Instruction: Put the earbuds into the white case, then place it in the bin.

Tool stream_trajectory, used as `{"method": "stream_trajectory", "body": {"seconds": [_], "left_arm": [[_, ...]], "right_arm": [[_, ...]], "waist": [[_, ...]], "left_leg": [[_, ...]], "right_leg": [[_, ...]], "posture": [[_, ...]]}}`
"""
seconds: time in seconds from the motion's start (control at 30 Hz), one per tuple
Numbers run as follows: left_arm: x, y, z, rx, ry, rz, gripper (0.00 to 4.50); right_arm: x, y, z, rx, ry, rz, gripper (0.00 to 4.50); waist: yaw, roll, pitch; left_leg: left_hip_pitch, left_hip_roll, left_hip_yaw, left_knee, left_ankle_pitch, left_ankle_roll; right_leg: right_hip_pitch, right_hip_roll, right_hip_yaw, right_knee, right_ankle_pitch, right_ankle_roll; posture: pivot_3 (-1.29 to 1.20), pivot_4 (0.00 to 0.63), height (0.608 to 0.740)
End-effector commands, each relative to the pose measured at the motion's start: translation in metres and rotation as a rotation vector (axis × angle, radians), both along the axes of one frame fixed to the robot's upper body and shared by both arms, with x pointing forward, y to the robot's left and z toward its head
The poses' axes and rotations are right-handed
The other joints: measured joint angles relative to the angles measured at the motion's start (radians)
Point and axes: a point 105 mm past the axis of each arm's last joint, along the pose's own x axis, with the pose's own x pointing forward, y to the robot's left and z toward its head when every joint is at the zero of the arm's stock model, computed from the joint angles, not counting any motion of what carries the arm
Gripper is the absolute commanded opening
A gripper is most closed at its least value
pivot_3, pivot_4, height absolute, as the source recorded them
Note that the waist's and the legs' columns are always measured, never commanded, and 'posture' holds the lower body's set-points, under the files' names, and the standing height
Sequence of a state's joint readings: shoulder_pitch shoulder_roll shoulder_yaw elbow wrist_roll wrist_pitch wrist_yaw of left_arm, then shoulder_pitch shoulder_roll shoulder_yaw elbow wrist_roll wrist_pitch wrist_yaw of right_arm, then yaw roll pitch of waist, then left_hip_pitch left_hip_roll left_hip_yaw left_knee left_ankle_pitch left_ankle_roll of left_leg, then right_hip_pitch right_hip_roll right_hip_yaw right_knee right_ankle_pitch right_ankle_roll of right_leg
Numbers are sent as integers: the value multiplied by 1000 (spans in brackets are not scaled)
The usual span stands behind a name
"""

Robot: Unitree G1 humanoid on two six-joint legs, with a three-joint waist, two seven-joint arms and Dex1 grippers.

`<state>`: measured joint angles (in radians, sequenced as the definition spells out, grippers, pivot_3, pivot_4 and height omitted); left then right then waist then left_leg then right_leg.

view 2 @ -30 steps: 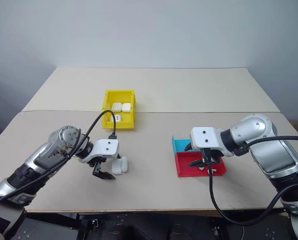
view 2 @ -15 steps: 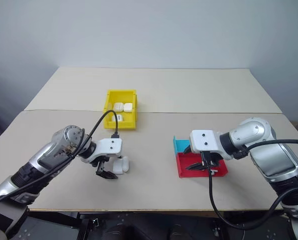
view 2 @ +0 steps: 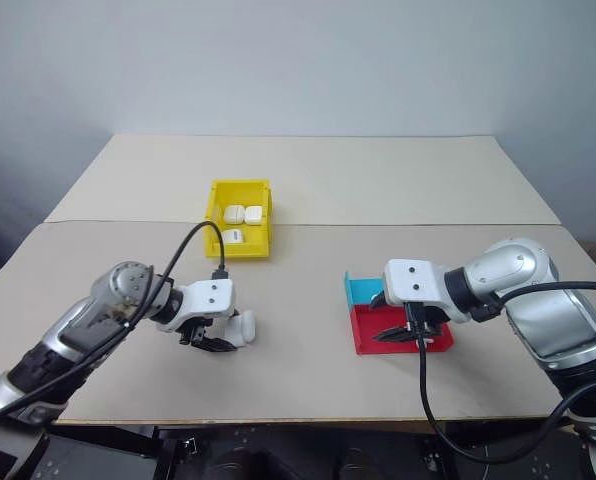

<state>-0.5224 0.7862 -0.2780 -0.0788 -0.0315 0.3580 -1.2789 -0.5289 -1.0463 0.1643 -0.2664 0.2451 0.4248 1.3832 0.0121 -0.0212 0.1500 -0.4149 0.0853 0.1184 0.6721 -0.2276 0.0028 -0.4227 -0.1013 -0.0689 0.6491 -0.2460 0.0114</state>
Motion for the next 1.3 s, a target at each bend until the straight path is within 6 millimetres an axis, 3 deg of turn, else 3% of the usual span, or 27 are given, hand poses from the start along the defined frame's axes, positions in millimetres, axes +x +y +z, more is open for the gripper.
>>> {"method": "stream_trajectory", "body": {"seconds": [0.03,0.1,0.3,0.43,0.63,0.9,1.1,1.3], "left_arm": [[-7,-2,62,-374,-198,-112,2765],[-21,-6,78,-530,-210,-176,2765],[-43,-25,91,-821,-168,-245,2765],[-48,-47,94,-919,-55,-272,2765],[-46,-79,107,-1073,-131,-246,2765],[-53,-77,123,-1136,-144,-286,2765],[-55,-76,119,-1101,-137,-232,2765],[-58,-63,116,-1069,-95,-220,2765]], "right_arm": [[3,-9,17,34,-43,-36,2886],[4,-14,19,20,-45,-43,2886],[5,-25,9,-101,-56,-16,2886],[10,-27,-3,-152,-66,-19,2886],[12,-30,-9,-178,-54,-13,2886],[18,-33,-18,-214,-43,-18,2886],[22,-33,-22,-256,-52,-12,2886],[24,-31,-26,-257,-56,0,2886]], "waist": [[0,0,0],[1,0,0],[1,0,0],[0,0,0],[2,0,0],[-1,0,0],[-1,0,0],[-1,0,0]], "left_leg": [[0,0,0,0,0,0],[0,0,0,1,0,0],[0,-1,0,3,-1,2],[0,0,0,3,-1,2],[0,-1,0,4,-1,2],[1,-1,0,4,-1,2],[0,-1,0,3,-1,2],[0,-1,0,3,-1,2]], "right_leg": [[0,0,0,0,0,0],[1,-1,0,0,0,0],[2,-2,0,-1,0,1],[2,0,-1,0,0,1],[3,-1,0,-1,0,1],[3,0,0,-1,0,1],[3,0,0,-1,0,1],[3,0,0,-1,0,1]], "posture": [[0,150,740],[0,150,740],[0,150,740],[0,150,740],[0,150,740],[0,150,740],[0,150,740],[0,150,740]]}}
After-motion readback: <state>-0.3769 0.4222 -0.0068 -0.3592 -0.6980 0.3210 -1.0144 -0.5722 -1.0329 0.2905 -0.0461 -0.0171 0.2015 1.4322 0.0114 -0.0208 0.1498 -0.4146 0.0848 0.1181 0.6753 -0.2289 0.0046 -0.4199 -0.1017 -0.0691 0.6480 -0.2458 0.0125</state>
